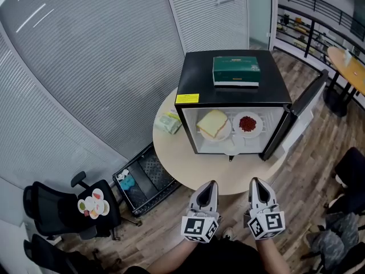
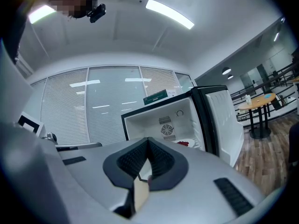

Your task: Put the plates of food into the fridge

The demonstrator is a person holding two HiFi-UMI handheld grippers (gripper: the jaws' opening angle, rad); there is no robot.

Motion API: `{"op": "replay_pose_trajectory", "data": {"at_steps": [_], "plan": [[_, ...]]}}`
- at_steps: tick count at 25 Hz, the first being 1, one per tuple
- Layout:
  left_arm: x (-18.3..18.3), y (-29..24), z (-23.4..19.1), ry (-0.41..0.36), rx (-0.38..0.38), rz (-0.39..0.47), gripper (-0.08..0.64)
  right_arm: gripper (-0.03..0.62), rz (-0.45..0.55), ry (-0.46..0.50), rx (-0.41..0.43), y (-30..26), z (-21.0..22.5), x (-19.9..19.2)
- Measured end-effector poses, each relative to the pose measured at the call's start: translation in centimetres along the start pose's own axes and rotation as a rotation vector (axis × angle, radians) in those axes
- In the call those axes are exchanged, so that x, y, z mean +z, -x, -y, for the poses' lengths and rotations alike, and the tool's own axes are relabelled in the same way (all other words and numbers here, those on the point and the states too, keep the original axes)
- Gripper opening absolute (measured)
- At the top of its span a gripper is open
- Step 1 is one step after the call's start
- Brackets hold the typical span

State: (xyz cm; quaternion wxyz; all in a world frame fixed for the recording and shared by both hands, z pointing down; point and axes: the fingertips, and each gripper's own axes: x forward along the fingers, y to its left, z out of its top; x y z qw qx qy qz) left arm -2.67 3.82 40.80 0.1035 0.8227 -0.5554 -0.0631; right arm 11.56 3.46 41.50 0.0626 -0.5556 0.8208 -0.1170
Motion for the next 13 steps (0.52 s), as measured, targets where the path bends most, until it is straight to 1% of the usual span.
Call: {"op": "replay_pose_trajectory", "data": {"at_steps": [6,13], "plan": [[0.0,-0.3,-0.6,0.003,-0.01,-0.002,0.005,0.006,-0.009,-0.006,-0.007,-0.6,-0.8,-0.1],[0.1,-0.8,-1.3,0.006,-0.011,-0.001,0.005,0.006,-0.003,0.013,0.005,-1.4,-1.6,0.2]]}}
